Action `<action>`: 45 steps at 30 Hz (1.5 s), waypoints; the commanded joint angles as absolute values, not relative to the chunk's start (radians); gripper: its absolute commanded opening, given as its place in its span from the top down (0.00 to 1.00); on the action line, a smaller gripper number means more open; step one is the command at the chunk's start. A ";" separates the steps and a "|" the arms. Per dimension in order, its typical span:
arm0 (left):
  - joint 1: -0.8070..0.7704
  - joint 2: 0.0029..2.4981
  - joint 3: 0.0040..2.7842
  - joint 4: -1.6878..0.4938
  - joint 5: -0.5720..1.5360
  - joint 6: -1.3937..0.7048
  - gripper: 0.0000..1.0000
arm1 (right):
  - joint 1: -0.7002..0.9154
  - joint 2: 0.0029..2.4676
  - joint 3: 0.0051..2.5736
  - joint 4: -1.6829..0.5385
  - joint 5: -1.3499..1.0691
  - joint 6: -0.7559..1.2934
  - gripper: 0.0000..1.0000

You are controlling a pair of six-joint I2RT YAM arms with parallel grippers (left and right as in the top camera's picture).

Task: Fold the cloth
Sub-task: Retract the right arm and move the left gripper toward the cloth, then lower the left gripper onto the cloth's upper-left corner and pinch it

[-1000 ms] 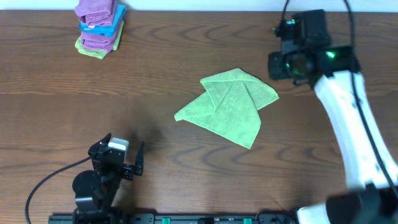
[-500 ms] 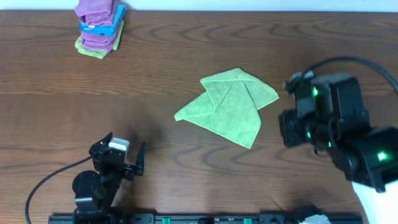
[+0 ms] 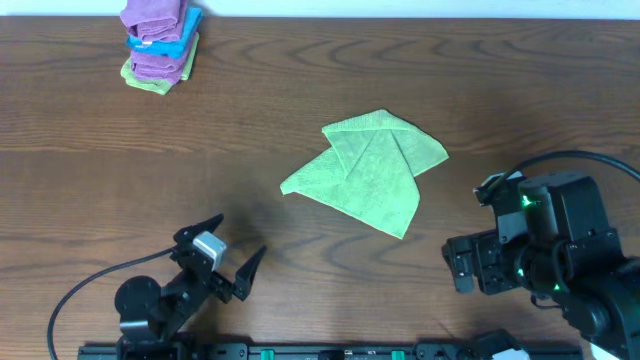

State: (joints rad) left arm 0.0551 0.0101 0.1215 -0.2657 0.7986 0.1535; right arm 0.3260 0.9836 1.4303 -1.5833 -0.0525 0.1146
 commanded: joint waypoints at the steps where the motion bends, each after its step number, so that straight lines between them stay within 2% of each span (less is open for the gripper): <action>1: 0.052 0.005 0.115 -0.241 0.883 0.143 0.05 | 0.334 0.982 1.427 -1.586 -0.125 0.119 0.01; 4: 0.052 0.005 0.115 -0.234 0.888 0.141 0.05 | 0.334 0.982 1.427 -1.586 -0.136 0.119 0.01; 8: 0.052 0.005 0.115 -0.198 1.056 0.142 0.05 | 0.334 0.982 1.427 -1.581 -0.134 0.118 0.01; 9: 0.052 0.005 0.115 -0.169 1.098 0.141 0.01 | 0.334 0.982 1.427 -1.580 -0.131 0.118 0.01; 10: 0.052 0.005 0.115 -0.148 1.127 0.141 0.10 | 0.334 0.982 1.427 -1.578 -0.130 0.117 0.01; 11: 0.052 0.005 0.115 -0.123 1.136 0.133 0.12 | 0.334 0.982 1.427 -1.578 -0.128 0.111 0.01; 13: 0.052 0.005 0.115 -0.063 1.058 -0.012 0.12 | 0.334 0.982 1.427 -1.578 -0.088 0.111 0.01; 15: 0.049 0.006 0.115 -0.040 0.878 -0.203 0.03 | 0.334 0.982 1.427 -1.568 0.002 0.126 0.01; 22: -0.026 0.145 0.131 0.154 0.817 -0.312 0.02 | 0.313 0.982 1.427 -1.481 0.127 0.195 0.01; 27: -0.078 0.437 0.257 0.155 0.797 -0.234 0.02 | 0.259 0.982 1.427 -1.439 0.127 0.213 0.01; 31: -0.125 0.720 0.429 0.094 0.792 -0.135 0.02 | 0.237 0.981 1.427 -1.429 0.127 0.213 0.02; 36: -0.213 1.039 0.693 -0.092 0.696 -0.007 0.02 | 0.216 0.977 1.428 -1.407 0.129 0.238 0.03; 42: -0.403 1.429 1.128 -0.428 0.333 0.169 0.02 | 0.188 0.971 1.428 -1.386 0.128 0.240 0.04; 45: -0.456 1.583 1.301 -0.506 0.199 0.207 0.02 | 0.188 0.970 1.428 -1.378 0.128 0.258 0.04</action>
